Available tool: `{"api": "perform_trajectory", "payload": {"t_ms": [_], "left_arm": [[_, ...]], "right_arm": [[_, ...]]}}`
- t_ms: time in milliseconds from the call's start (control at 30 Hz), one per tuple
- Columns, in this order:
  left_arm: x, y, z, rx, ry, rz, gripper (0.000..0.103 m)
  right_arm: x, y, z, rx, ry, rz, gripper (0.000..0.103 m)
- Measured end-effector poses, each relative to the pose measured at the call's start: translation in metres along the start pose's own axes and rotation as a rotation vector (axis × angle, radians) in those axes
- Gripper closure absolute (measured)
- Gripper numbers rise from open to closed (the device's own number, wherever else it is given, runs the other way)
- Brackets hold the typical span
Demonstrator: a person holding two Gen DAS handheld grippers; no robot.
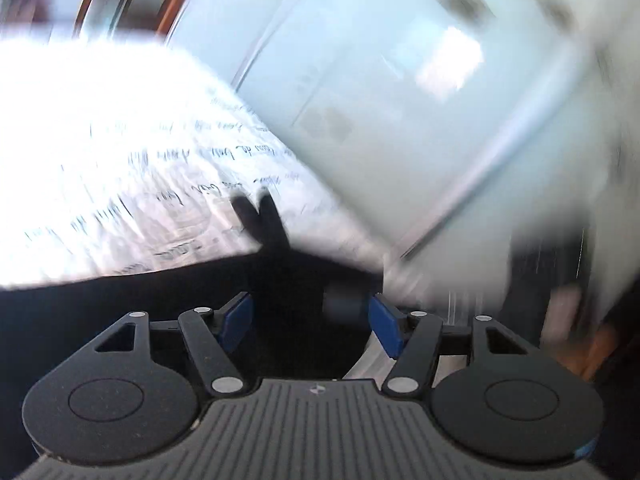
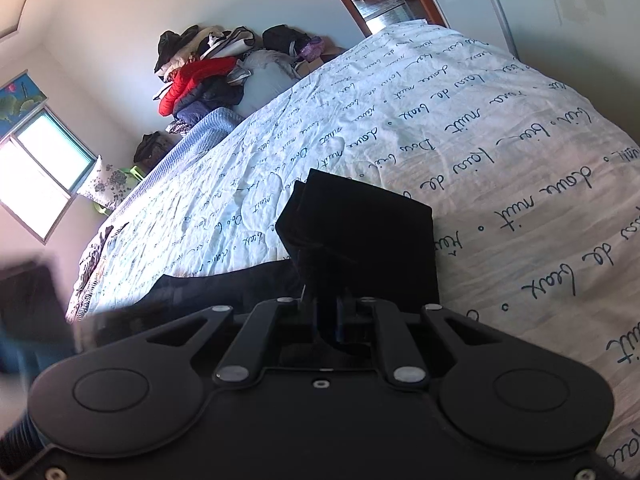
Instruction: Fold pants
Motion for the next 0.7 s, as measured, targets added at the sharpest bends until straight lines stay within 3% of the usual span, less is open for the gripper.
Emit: {"api": "perform_trajectory", "payload": {"t_ms": [67,167,333,433,500,700], "left_arm": [[0.016,0.020,0.024,-0.118,0.013,0.009,0.038],[0.043,0.025,0.031,-0.223,0.098,-0.011,0.039],[0.067,0.013,0.023,-0.231,0.175,-0.034,0.043],[0.082,0.020,0.015,-0.255,0.207,0.029,0.063],[0.086,0.024,0.010,-0.269,0.224,0.019,0.085],[0.082,0.023,0.007,-0.239,0.218,0.031,0.098]], "right_arm": [[0.000,0.001,0.000,-0.003,-0.001,0.004,0.094],[-0.002,0.003,0.001,-0.017,-0.004,0.006,0.094],[-0.001,0.002,0.001,-0.023,-0.005,0.003,0.094],[-0.001,0.005,-0.001,-0.035,-0.003,0.003,0.094],[0.000,0.006,-0.002,-0.037,0.000,0.008,0.094],[-0.001,0.005,-0.008,-0.022,-0.007,0.006,0.091]]}}
Point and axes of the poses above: each gripper's, at about its wrist camera, not at the fingertips, and x roughly the way its jaws point, y to its left, z to its top, the point moved 10 cm from there along x, roughly the way its jaws point, and after that the axes turned 7 degrees about z, right-handed, at the moved point
